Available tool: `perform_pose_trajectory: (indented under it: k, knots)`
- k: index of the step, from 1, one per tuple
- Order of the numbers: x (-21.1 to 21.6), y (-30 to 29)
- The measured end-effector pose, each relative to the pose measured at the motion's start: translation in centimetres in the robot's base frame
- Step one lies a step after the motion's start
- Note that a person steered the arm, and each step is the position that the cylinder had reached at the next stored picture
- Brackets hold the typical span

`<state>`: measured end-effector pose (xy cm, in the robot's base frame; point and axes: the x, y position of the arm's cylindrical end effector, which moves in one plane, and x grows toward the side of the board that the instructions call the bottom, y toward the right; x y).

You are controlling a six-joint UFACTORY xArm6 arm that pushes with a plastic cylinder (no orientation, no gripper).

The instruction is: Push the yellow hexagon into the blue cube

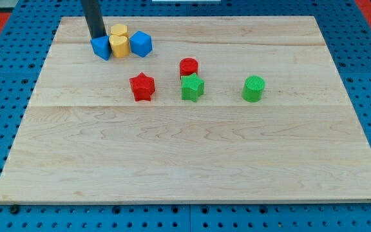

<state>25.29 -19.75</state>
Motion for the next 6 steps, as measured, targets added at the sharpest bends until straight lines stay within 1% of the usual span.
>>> perform_pose_trajectory:
  k: [1, 2, 3, 4, 5, 6]
  knots:
    - [0.1, -6.6]
    - [-2.8, -2.3]
    - [-2.9, 1.3]
    - [-1.1, 5.0]
    - [-2.1, 6.0]
    - [-3.6, -3.8]
